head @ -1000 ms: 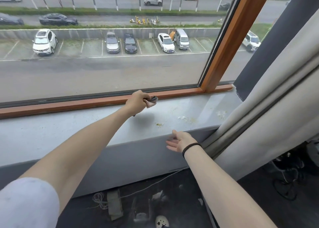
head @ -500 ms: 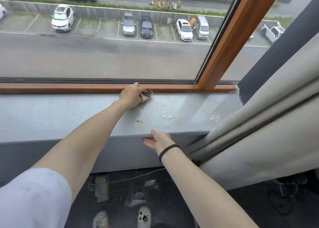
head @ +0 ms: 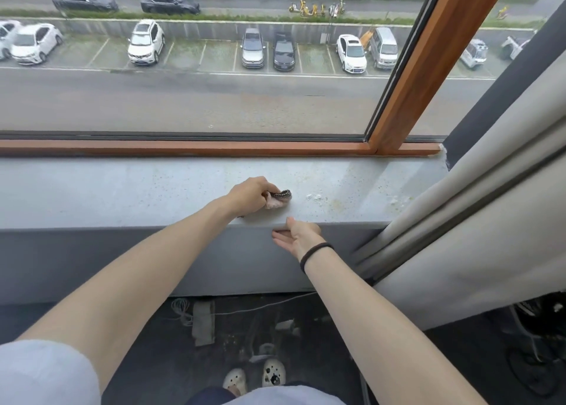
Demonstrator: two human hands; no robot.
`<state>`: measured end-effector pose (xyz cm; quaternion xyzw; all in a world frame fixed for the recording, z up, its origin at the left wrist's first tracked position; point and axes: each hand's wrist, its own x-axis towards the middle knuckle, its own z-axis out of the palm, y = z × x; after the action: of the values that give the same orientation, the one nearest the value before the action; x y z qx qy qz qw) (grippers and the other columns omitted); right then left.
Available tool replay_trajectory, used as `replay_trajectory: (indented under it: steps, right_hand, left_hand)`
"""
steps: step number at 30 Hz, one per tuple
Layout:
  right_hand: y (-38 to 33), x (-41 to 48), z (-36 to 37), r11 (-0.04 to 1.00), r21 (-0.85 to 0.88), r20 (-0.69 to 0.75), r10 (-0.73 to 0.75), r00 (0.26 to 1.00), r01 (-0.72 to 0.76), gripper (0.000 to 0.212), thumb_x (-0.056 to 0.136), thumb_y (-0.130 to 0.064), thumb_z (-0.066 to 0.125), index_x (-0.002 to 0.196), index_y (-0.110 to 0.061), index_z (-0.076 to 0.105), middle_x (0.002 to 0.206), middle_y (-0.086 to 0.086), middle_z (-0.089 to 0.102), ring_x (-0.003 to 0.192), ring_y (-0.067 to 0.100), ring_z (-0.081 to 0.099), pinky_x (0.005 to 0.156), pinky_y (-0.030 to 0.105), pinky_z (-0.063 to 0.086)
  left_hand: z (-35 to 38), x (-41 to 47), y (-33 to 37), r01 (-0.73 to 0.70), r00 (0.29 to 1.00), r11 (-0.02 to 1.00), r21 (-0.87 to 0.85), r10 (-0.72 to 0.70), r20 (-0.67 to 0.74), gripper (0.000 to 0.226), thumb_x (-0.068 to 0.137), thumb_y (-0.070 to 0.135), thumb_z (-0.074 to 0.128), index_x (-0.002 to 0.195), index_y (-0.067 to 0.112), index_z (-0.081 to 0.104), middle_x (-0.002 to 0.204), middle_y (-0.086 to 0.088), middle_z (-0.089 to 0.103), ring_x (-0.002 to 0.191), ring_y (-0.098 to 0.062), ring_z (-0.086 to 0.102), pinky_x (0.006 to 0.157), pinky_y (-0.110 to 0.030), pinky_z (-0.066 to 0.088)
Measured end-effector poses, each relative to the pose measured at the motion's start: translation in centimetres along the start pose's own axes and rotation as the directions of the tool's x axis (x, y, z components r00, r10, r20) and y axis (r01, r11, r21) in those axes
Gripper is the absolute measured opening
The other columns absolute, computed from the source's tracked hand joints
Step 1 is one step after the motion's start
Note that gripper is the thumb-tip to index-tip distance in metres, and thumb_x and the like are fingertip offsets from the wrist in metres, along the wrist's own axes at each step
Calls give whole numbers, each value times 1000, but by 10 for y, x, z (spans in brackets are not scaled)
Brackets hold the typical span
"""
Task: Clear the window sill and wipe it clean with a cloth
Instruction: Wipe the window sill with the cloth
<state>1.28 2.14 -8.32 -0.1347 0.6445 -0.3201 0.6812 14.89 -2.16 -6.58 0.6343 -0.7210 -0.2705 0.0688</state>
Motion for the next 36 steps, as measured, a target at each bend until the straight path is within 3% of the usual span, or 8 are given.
replay_trajectory:
  steps: [5,8,13,19,23,25,30,36]
  right_hand:
    - [3,-7,-11,996,-85,45,-31,998,35,31,98,-16,49,116,9,49,109,28,58,101,41,63,74,41,52]
    - [6,-11,-16,991,-130,68,-25,997,34,38,99,-22,47,117,11,49,110,27,60,91,35,64,75,38,52]
    - [5,-14,-28,978,-203,45,-48,998,56,45,97,-26,50,129,6,42,121,30,56,105,35,63,77,38,51]
    - [4,-19,-33,982,-177,30,-59,998,63,47,96,-25,52,131,4,42,120,29,56,105,33,62,77,35,51]
    - [1,-22,-37,990,-133,-1,-54,999,53,44,98,-26,49,129,6,44,120,27,57,104,31,63,77,34,51]
    - [0,-23,-39,992,-115,-20,-50,999,48,45,99,-27,46,129,7,44,122,27,56,106,32,62,79,35,51]
    - [-8,-23,-47,996,-56,-103,-78,992,73,48,100,-29,44,133,6,41,121,27,56,104,33,63,74,36,51]
    - [-27,-15,-65,994,-113,-118,-9,993,-5,46,98,-27,50,130,5,43,129,24,51,105,31,63,75,38,50]
  left_hand:
    - [12,-28,1,-21,1000,999,-31,21,12,46,89,5,37,117,30,64,110,4,53,90,-16,51,64,-27,41]
    - [14,-41,3,-57,998,998,5,57,31,45,89,4,38,114,28,66,105,2,51,87,-15,48,66,-27,37]
    - [4,-55,9,-254,938,934,253,175,298,14,87,26,62,95,20,72,92,-4,53,83,-21,53,64,-28,40]
    - [-6,-57,-1,-193,981,981,-1,193,34,36,81,-3,46,97,14,73,88,-3,51,82,-24,54,70,-36,45]
    - [-23,-48,4,-80,997,964,-253,72,-41,9,75,17,57,68,19,62,70,-2,50,67,-17,41,63,-26,36]
    - [-29,-44,7,-29,999,931,-364,18,-33,17,75,35,73,78,19,69,75,-6,63,66,-16,53,68,-24,47]
    - [-37,-21,18,-76,997,925,-372,61,-53,5,81,11,67,76,14,66,71,8,64,64,-13,50,60,-14,40]
    - [-38,19,40,-121,986,965,-232,90,-140,36,66,-4,36,57,24,56,60,8,49,67,-18,34,59,-26,26]
